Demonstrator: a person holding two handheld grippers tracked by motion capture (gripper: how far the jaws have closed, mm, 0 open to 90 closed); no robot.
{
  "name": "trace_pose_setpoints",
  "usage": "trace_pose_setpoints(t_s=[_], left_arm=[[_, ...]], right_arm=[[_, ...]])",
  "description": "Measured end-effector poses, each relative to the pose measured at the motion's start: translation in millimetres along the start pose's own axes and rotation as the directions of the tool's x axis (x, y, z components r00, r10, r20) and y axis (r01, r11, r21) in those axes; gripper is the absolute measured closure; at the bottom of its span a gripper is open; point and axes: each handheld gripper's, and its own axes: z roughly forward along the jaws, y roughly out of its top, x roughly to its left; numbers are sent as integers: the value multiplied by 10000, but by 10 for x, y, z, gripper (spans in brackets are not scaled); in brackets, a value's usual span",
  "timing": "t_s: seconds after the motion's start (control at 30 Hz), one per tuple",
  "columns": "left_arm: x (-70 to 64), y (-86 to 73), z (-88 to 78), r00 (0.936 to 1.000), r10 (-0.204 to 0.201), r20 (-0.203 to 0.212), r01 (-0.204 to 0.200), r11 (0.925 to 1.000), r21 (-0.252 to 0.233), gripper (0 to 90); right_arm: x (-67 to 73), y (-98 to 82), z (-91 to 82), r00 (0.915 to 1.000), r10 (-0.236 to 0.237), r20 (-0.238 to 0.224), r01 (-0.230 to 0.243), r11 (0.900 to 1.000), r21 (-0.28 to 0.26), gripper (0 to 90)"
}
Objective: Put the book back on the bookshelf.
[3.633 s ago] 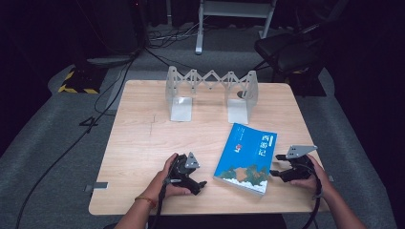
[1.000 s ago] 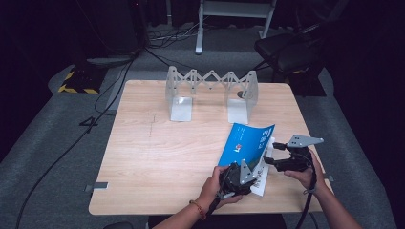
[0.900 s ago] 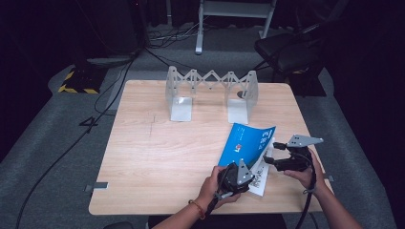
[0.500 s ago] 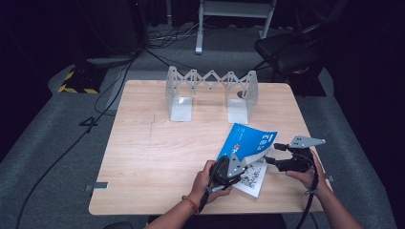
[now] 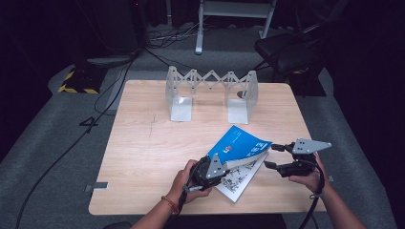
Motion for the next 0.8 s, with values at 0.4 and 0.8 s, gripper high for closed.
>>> trace_pose_setpoints(t_s=[0.4,0.8], left_arm=[[169,-201,-231,9990,-397,226,395,9992,79,739],[420,-460,-471,9946,-874,563,867,9961,144,696]], right_arm=[[68,96,495,9874,-1261,-958,1352,9862,951,290],[7,2,775,9709,-2366,-377,2396,9577,1594,488]])
